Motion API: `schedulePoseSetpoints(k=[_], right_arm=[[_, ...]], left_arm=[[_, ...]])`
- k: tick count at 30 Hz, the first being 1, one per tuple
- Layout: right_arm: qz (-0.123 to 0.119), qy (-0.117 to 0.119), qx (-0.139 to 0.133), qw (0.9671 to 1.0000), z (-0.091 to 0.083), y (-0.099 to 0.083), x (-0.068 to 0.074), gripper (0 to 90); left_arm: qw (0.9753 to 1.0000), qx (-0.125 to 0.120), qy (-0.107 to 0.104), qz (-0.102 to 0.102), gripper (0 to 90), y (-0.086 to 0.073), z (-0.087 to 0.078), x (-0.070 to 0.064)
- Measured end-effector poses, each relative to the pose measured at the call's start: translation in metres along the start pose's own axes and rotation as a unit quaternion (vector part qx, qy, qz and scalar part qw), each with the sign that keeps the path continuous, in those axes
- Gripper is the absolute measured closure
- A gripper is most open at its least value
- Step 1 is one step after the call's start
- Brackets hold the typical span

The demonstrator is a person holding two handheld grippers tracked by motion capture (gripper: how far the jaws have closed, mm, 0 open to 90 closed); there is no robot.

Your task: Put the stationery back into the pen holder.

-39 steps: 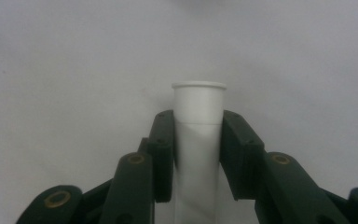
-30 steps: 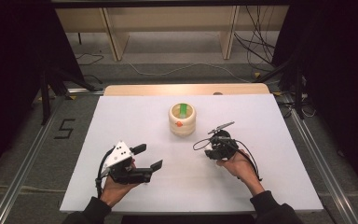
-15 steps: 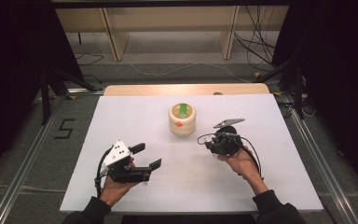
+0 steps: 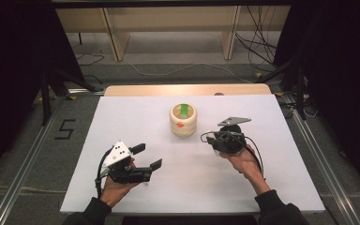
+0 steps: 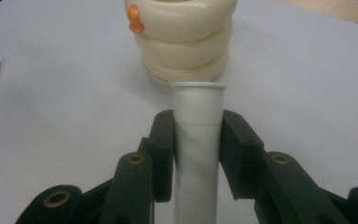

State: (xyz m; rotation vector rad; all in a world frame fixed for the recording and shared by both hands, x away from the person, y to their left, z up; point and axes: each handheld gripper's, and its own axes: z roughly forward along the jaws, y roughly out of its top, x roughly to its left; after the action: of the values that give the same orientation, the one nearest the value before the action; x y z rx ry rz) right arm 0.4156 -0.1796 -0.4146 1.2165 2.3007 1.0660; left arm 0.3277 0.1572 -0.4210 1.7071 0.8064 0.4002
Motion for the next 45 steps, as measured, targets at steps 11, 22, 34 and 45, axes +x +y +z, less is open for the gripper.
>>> schedulePoseSetpoints(k=[11, 22, 34, 45], right_arm=[[-0.005, -0.003, -0.036, 0.9993, -0.003, 0.004, -0.004, 67.8], [-0.005, -0.005, -0.076, 0.997, -0.002, 0.018, -0.003, 67.8], [-0.006, -0.01, -0.099, 0.995, 0.003, 0.033, -0.002, 67.8], [-0.002, -0.01, -0.116, 0.9932, 0.01, 0.049, 0.002, 67.7]], left_arm=[[1.0, -0.002, 0.0, -0.007, 15.6, -0.001, 0.0, 0.002], [1.0, -0.002, 0.003, -0.006, 15.6, -0.001, 0.0, 0.004], [0.9999, -0.003, 0.003, -0.01, 15.6, 0.0, 0.0, 0.004], [0.9999, -0.003, 0.002, -0.01, 15.6, -0.001, -0.001, 0.005]])
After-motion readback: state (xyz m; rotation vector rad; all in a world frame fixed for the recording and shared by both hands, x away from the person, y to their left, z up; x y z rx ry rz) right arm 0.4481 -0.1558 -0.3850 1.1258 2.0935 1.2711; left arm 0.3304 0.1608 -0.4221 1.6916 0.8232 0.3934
